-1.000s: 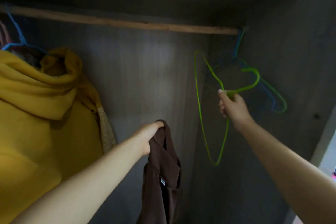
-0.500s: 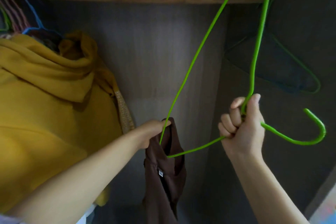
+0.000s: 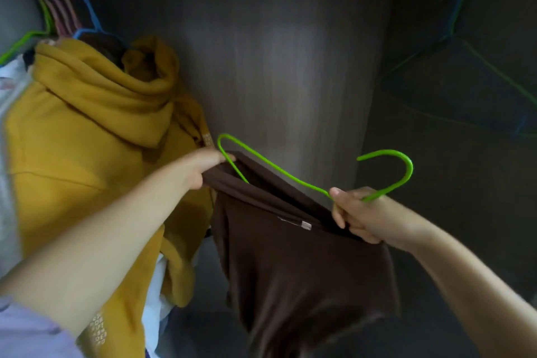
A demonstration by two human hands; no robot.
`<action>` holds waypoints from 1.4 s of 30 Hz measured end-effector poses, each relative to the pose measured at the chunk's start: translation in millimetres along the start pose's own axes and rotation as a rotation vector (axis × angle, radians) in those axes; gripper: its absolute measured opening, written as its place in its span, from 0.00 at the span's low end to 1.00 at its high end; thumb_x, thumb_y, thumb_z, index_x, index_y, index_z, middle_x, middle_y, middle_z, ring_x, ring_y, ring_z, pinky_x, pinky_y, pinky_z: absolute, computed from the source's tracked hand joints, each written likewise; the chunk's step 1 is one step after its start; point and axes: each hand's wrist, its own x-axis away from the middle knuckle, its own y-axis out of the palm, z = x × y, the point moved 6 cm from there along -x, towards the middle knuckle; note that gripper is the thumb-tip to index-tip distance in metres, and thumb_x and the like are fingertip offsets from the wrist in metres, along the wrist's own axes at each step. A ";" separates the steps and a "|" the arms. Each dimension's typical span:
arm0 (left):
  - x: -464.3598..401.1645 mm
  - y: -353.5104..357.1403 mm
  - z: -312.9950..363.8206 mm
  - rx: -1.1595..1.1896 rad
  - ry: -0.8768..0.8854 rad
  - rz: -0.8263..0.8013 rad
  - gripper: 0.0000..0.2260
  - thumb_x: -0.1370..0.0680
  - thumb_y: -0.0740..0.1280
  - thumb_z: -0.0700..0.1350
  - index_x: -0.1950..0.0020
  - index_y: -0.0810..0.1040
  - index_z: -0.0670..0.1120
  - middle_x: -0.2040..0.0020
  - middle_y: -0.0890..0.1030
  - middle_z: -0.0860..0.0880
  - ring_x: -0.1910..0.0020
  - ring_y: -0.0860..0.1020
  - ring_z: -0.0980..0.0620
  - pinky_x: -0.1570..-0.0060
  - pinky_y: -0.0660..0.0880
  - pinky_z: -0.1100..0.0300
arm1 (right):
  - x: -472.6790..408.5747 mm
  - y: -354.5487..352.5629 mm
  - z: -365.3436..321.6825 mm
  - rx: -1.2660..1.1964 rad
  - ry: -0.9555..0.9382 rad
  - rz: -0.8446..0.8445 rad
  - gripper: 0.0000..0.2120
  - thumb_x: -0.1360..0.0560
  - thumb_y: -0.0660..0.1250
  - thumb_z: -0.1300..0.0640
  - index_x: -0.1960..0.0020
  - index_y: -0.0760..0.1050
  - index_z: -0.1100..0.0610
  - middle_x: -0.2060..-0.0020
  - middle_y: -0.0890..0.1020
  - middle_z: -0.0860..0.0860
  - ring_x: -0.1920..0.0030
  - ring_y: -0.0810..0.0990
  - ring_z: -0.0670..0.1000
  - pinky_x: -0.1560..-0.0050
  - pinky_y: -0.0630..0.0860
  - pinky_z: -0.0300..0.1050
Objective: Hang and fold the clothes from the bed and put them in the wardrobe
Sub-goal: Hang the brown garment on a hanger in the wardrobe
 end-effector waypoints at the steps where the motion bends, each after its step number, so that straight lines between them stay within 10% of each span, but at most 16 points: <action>1: -4.1 -2.7 -8.8 -0.046 -0.008 -0.006 0.08 0.22 0.64 0.38 0.61 0.74 0.45 0.78 0.78 0.49 0.82 0.75 0.55 0.81 0.71 0.67 | 3.3 -5.9 -1.2 0.076 0.054 -0.038 0.25 0.18 0.52 0.47 0.69 0.69 0.59 0.79 0.57 0.50 0.78 0.53 0.47 0.77 0.52 0.35; 8: -7.8 25.5 -21.0 -0.249 0.038 -0.123 0.07 0.26 0.71 0.40 0.50 0.81 0.39 0.60 0.82 0.42 0.64 0.79 0.47 0.64 0.75 0.60 | 21.3 -6.7 9.2 0.510 0.369 -0.206 0.26 0.18 0.52 0.44 0.70 0.71 0.55 0.82 0.59 0.46 0.81 0.57 0.46 0.80 0.58 0.34; 15: 28.3 119.5 -5.2 -0.937 0.554 -0.120 0.12 0.26 0.66 0.43 0.70 0.75 0.43 0.71 0.75 0.46 0.66 0.76 0.48 0.73 0.66 0.61 | -7.9 29.2 11.5 0.229 0.382 -0.065 0.20 0.17 0.53 0.52 0.66 0.67 0.57 0.80 0.60 0.48 0.82 0.56 0.44 0.82 0.55 0.32; 20: 17.0 89.8 -30.9 -0.649 0.584 -0.133 0.13 0.23 0.67 0.44 0.39 0.77 0.47 0.48 0.76 0.45 0.51 0.76 0.50 0.50 0.72 0.61 | -5.8 18.9 14.3 -0.083 0.462 -0.065 0.15 0.17 0.54 0.54 0.59 0.69 0.59 0.78 0.59 0.45 0.81 0.56 0.41 0.82 0.58 0.32; 23: 12.6 48.7 -55.4 -0.508 0.593 0.068 0.14 0.22 0.65 0.52 0.39 0.70 0.49 0.45 0.72 0.50 0.47 0.75 0.53 0.53 0.68 0.65 | -6.6 6.1 -4.8 -0.162 0.394 -0.008 0.14 0.17 0.53 0.57 0.56 0.71 0.60 0.76 0.58 0.45 0.79 0.55 0.41 0.82 0.56 0.32; 27: 10.9 52.7 -111.8 -0.630 0.439 -0.073 0.29 0.22 0.65 0.55 0.26 0.59 0.47 0.30 0.62 0.50 0.30 0.64 0.50 0.34 0.65 0.58 | -9.3 6.5 -35.5 -0.119 0.280 -0.016 0.13 0.19 0.52 0.62 0.57 0.72 0.59 0.77 0.57 0.45 0.79 0.53 0.41 0.82 0.51 0.29; 32: -7.4 11.5 -79.3 -0.328 0.523 0.225 0.11 0.18 0.56 0.37 0.41 0.75 0.39 0.44 0.78 0.36 0.46 0.76 0.40 0.53 0.69 0.56 | 2.4 -5.7 -44.0 -0.012 0.254 -0.038 0.14 0.17 0.53 0.60 0.56 0.75 0.60 0.77 0.58 0.46 0.80 0.53 0.42 0.81 0.52 0.28; 36: -25.3 -42.0 -38.4 -0.349 0.487 0.463 0.16 0.17 0.54 0.41 0.31 0.70 0.38 0.34 0.74 0.39 0.35 0.71 0.39 0.44 0.69 0.55 | 23.6 -4.0 -28.2 0.239 0.357 -0.177 0.13 0.17 0.54 0.59 0.55 0.75 0.57 0.77 0.60 0.47 0.79 0.55 0.42 0.81 0.52 0.31; 42: -10.2 22.8 2.0 -0.778 0.522 0.142 0.08 0.19 0.57 0.39 0.47 0.76 0.44 0.45 0.78 0.40 0.50 0.76 0.43 0.52 0.72 0.54 | 2.9 0.6 -43.2 -0.111 0.273 0.068 0.13 0.18 0.52 0.63 0.59 0.71 0.58 0.78 0.59 0.45 0.81 0.57 0.42 0.82 0.65 0.34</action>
